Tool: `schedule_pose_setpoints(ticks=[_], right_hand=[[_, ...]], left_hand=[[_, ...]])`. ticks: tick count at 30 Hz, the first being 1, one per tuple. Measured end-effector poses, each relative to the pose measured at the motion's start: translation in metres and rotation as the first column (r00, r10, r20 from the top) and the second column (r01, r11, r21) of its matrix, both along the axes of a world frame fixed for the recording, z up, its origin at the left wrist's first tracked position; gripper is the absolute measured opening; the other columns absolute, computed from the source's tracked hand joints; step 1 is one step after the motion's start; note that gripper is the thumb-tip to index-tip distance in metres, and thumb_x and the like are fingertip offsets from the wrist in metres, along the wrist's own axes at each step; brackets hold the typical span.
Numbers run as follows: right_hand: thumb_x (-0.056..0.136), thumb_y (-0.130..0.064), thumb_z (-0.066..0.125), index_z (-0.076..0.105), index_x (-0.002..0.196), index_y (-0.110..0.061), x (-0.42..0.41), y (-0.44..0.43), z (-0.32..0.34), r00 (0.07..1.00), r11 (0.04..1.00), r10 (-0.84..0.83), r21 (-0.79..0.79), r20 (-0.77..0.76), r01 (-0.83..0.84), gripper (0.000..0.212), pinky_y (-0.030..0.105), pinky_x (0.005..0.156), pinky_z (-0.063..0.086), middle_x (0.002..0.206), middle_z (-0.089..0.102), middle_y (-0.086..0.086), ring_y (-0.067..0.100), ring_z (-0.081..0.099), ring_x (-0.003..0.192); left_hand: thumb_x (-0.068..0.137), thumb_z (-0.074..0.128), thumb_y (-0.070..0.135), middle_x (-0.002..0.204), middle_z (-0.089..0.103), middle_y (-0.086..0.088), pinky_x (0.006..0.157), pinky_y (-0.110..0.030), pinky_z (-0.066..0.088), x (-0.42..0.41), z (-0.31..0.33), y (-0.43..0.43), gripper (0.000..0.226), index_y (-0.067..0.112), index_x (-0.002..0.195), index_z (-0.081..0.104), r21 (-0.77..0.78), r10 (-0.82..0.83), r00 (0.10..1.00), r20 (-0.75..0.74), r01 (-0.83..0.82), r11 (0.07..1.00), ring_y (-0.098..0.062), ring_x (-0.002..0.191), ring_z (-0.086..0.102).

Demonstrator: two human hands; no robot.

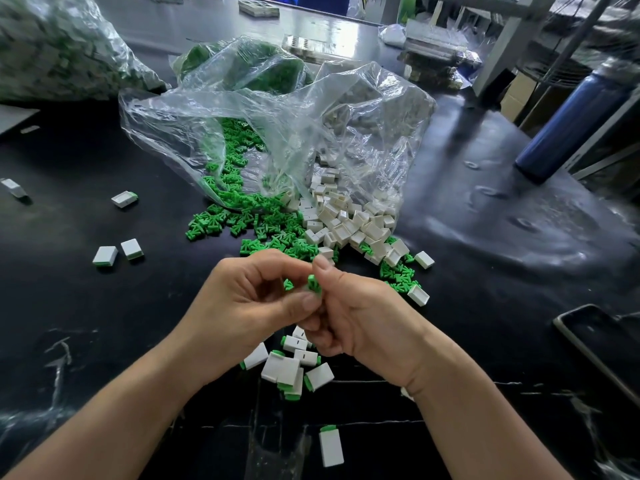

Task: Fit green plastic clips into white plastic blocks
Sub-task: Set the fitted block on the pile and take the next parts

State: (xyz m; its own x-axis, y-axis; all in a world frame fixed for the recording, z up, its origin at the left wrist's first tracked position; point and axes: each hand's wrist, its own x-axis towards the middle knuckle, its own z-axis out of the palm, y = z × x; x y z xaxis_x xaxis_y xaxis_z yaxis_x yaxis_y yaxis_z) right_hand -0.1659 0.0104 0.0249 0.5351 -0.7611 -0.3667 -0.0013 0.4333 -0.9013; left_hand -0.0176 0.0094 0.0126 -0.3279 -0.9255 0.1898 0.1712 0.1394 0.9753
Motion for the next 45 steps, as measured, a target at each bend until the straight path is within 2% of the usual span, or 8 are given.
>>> schedule_pose_setpoints(ticks=[6,13,18,27,31,35,40,45], right_hand=[[0.088,-0.053,0.033,0.068,0.076,-0.030,-0.001,-0.001,0.002,0.996,0.999,0.047,-0.018,0.082,-0.045,0.043,0.017,0.050,0.028,0.060,0.044,-0.009,0.004,0.035,0.053],[0.079,-0.048,0.040,0.053,0.096,0.000,-0.003,-0.002,0.000,0.997,0.998,0.032,0.042,0.072,-0.035,0.053,0.016,0.046,0.030,0.056,0.046,-0.007,0.005,0.037,0.049],[0.077,-0.048,0.041,0.049,0.077,-0.012,-0.004,0.000,0.004,0.996,1.000,0.014,0.006,0.085,-0.015,0.037,0.015,0.047,0.031,0.059,0.046,-0.006,0.005,0.039,0.050],[0.077,-0.045,0.041,0.049,0.074,-0.013,-0.001,0.002,0.003,0.989,1.000,0.006,0.025,0.149,-0.010,0.034,0.015,0.048,0.031,0.062,0.042,-0.004,0.005,0.039,0.051],[0.089,-0.045,0.039,0.066,0.071,-0.023,0.000,0.002,0.003,0.982,1.000,0.023,-0.010,0.189,-0.021,0.039,0.013,0.048,0.029,0.067,0.036,-0.003,0.003,0.036,0.052],[0.080,-0.047,0.039,0.068,0.064,-0.029,0.004,0.003,0.004,0.994,0.999,-0.012,-0.051,0.109,0.017,0.038,0.013,0.046,0.025,0.062,0.035,-0.006,0.002,0.032,0.049],[0.096,-0.037,0.037,0.053,0.083,-0.017,0.006,0.005,0.001,0.998,0.994,-0.070,-0.087,-0.001,0.070,0.029,0.016,0.046,0.021,0.060,0.033,-0.006,0.004,0.027,0.049],[0.081,-0.049,0.048,0.050,0.070,-0.019,0.001,0.002,0.006,0.997,1.000,-0.015,0.013,0.078,0.014,0.031,0.018,0.047,0.024,0.057,0.037,-0.006,0.005,0.031,0.049]], left_hand=[[0.063,0.065,0.007,0.060,0.066,-0.010,0.053,-0.030,0.053,-0.002,-0.001,-0.001,0.021,0.003,0.082,0.072,0.032,0.038,0.999,-0.036,-0.037,0.999,-0.021,0.051,0.062],[0.064,0.065,0.006,0.060,0.064,-0.015,0.052,-0.027,0.053,-0.002,0.001,0.000,0.018,-0.002,0.079,0.070,0.059,-0.001,0.998,-0.057,0.005,0.998,-0.024,0.052,0.062],[0.065,0.064,0.003,0.061,0.063,-0.012,0.053,-0.029,0.053,-0.003,0.001,0.001,0.017,-0.001,0.082,0.068,0.039,0.003,0.996,-0.089,0.000,0.999,-0.024,0.052,0.061],[0.067,0.066,-0.003,0.069,0.062,-0.012,0.051,-0.029,0.052,-0.005,-0.003,0.003,0.013,0.001,0.078,0.071,-0.024,0.094,0.994,-0.063,-0.095,0.995,-0.023,0.050,0.059],[0.069,0.071,-0.001,0.070,0.064,-0.011,0.054,-0.037,0.055,-0.003,-0.004,0.003,0.012,-0.005,0.080,0.071,-0.048,0.119,0.993,-0.026,-0.120,0.992,-0.024,0.055,0.061],[0.066,0.065,0.008,0.071,0.067,-0.007,0.056,-0.032,0.055,-0.004,-0.003,0.003,0.016,0.011,0.080,0.073,-0.073,0.118,0.993,0.014,-0.117,0.990,-0.020,0.059,0.064],[0.067,0.064,0.008,0.067,0.066,-0.013,0.055,-0.051,0.053,-0.004,-0.003,0.002,0.014,0.011,0.077,0.072,-0.077,0.139,0.989,0.050,-0.135,0.988,-0.029,0.057,0.062],[0.066,0.063,0.004,0.064,0.064,-0.011,0.051,-0.034,0.054,-0.007,-0.001,0.003,0.016,0.004,0.080,0.070,-0.030,0.108,0.994,-0.025,-0.108,0.994,-0.023,0.051,0.061]])
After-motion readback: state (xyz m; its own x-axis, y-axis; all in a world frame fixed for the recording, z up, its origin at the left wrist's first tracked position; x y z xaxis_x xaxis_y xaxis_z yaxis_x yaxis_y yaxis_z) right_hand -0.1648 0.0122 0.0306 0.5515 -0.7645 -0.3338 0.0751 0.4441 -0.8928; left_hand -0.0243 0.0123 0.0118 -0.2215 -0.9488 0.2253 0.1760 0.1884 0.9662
